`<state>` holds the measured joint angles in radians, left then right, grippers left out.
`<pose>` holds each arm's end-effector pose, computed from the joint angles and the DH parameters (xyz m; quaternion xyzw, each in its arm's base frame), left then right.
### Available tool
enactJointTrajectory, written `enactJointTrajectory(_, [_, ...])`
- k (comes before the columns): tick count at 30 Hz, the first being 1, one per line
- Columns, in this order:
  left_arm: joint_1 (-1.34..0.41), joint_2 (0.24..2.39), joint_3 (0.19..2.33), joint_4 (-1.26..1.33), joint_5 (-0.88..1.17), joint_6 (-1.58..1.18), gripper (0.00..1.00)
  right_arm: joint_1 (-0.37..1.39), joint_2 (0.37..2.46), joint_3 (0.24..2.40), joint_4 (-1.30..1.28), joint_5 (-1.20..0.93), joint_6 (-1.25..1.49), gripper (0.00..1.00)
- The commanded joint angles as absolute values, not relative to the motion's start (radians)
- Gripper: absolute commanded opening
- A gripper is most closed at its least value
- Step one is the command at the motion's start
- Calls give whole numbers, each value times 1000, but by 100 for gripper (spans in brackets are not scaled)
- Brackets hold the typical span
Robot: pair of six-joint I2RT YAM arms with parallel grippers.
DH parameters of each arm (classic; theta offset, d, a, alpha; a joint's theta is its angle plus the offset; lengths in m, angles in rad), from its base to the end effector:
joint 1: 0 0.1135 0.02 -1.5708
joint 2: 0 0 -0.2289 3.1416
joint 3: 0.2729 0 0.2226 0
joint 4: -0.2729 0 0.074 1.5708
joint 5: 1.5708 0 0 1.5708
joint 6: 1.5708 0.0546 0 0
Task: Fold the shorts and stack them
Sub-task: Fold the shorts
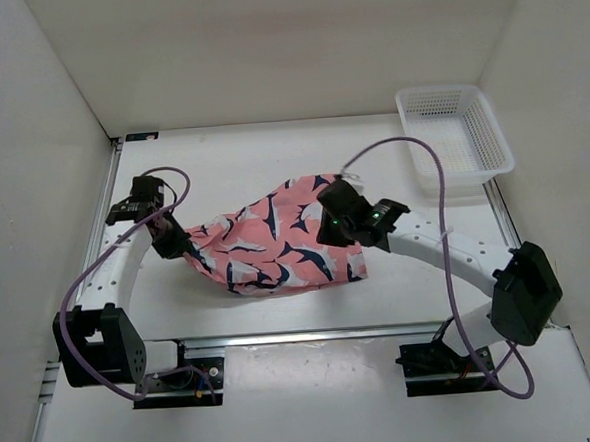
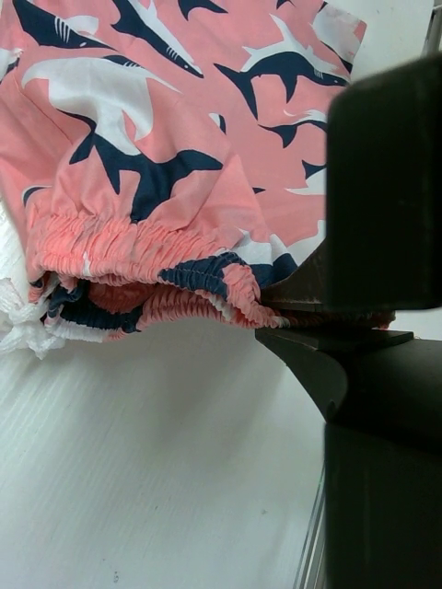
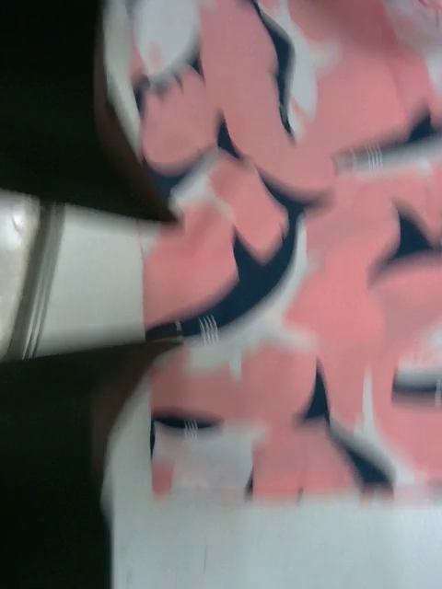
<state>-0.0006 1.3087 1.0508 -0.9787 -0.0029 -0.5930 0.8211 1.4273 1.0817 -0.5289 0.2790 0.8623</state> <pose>0.2254 0.0000 0.2164 -0.2880 0.9431 -0.0473 0.1595 0.2089 0.2023 0.2268 0.0666 0.9297 0.1649 0.3226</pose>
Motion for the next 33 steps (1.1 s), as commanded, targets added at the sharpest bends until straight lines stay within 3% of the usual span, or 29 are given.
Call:
enactJointTrajectory(1, [-11,1264,1032,-963,-29,-624,11,917,1537,1246,-456,149,764,14])
enactJointTrajectory(3, [-11,1255,1032,-963,-29,-624,11,940,1679,1325,-407,16,743,0])
enactJointTrajectory(11, [-11,1236,1032,-973,-49,-624,11,1011,1986,1532,-367,-235,704,0])
enactJointTrajectory(16, [-11,1227,1032,-973,-58,-634,11,1051,2132,1591,-449,-270,684,0])
enactJointTrajectory(20, [-20,1216,1032,-973,-58,-643,11,1051,2273,1767,-603,-198,650,0])
enactJointTrajectory(24, [-20,1204,1023,-973,-58,-652,11,1051,2243,1752,-617,-103,641,0])
enactJointTrajectory(30, [-40,1195,1023,-973,-58,-661,11,1075,1987,1638,-549,-25,663,0])
enactJointTrajectory(33, [-40,1195,1023,-973,-67,-661,11,1109,2009,1667,-549,-46,652,0])
